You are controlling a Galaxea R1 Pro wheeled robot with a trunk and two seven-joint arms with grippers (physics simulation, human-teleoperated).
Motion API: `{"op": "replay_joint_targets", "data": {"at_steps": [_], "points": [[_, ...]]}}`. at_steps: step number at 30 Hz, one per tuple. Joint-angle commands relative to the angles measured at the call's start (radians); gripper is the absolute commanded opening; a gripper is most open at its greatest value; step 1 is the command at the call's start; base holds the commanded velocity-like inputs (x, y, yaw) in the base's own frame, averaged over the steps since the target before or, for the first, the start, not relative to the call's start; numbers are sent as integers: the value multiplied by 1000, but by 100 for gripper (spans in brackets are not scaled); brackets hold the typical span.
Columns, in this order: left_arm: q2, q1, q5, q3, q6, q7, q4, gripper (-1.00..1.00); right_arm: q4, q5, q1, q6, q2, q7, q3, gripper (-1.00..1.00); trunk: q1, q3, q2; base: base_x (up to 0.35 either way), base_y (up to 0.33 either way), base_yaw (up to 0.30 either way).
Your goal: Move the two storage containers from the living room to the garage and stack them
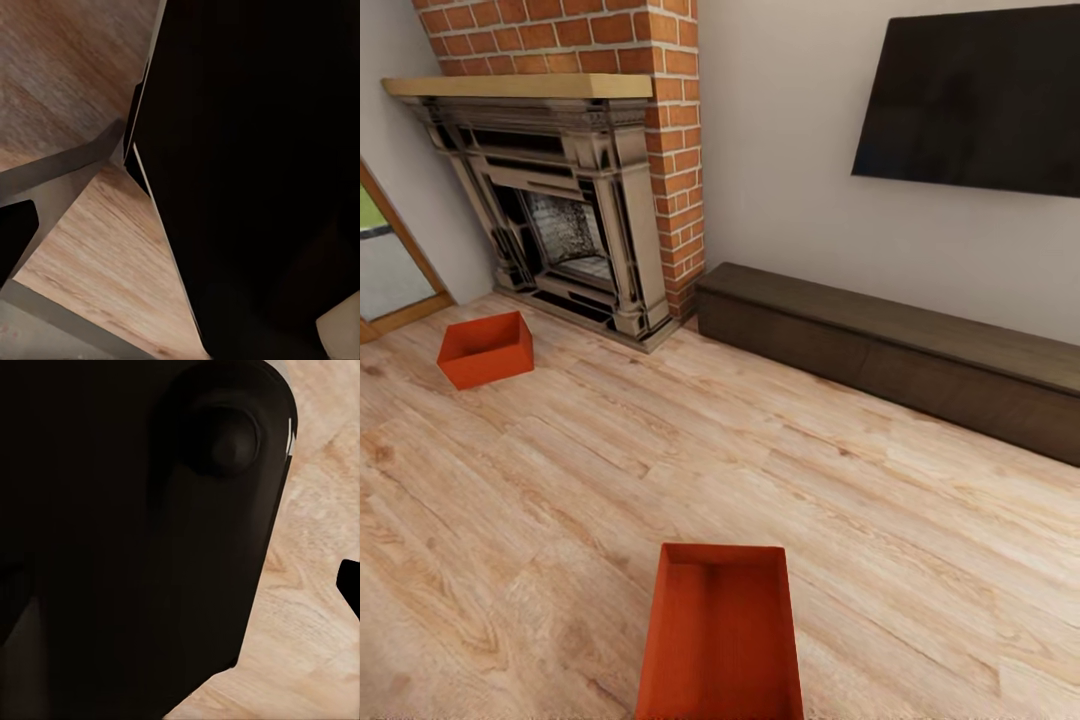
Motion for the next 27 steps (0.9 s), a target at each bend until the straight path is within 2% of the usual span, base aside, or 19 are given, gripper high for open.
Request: {"op": "replay_joint_targets", "data": {"at_steps": [1,17,27], "points": [[0,0,6,0,3,2,-2,100,2,-11,-1,-5,0,3,8,100,0,-2,0,0,0,0],[0,0,5,0,3,2,-2,100,2,-11,-1,-5,1,2,7,100,0,-29,0,0,0,-1],[0,0,6,0,3,2,-2,100,2,-11,-1,-4,0,2,7,100,0,-45,0,0,0,-68]]}}
